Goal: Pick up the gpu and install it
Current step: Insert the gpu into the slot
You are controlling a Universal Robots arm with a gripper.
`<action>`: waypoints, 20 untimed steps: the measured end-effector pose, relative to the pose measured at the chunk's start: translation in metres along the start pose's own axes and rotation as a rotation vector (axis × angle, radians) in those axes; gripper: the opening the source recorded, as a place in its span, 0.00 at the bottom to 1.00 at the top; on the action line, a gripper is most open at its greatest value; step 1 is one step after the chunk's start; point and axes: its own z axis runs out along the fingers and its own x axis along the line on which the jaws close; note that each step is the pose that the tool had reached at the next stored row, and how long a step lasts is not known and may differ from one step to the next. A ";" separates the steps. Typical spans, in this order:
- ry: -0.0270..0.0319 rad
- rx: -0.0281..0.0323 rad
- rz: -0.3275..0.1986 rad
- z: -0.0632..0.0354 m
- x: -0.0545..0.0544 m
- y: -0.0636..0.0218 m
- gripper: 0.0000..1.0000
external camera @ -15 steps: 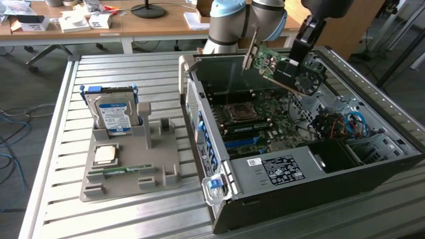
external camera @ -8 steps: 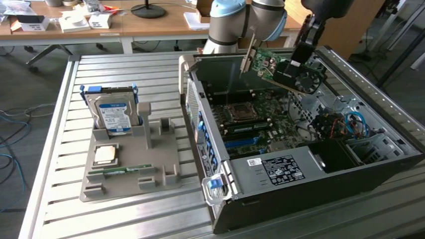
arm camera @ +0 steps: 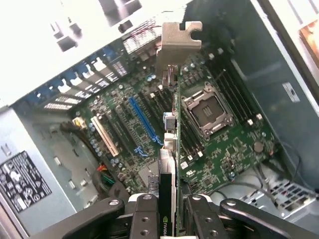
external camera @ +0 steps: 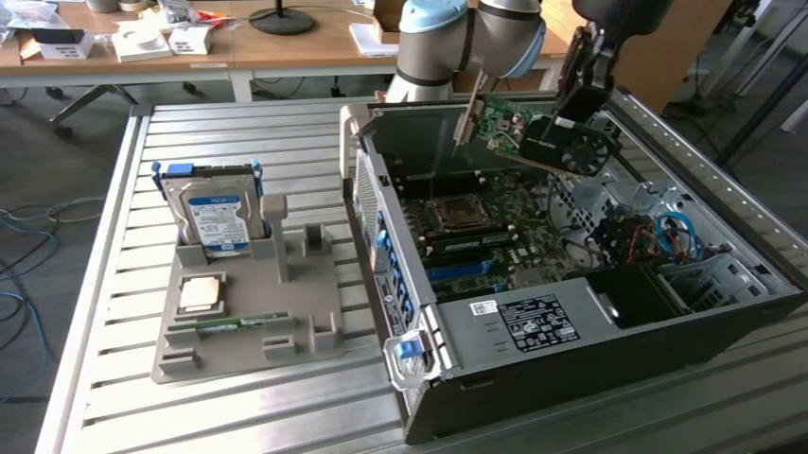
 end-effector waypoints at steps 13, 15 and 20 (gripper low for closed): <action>0.0118 0.0000 -0.236 0.0013 0.000 -0.0001 0.26; 0.0137 0.0000 -0.272 0.0015 0.000 -0.0001 0.26; 0.0183 0.0000 -0.364 0.0019 0.000 -0.0001 0.26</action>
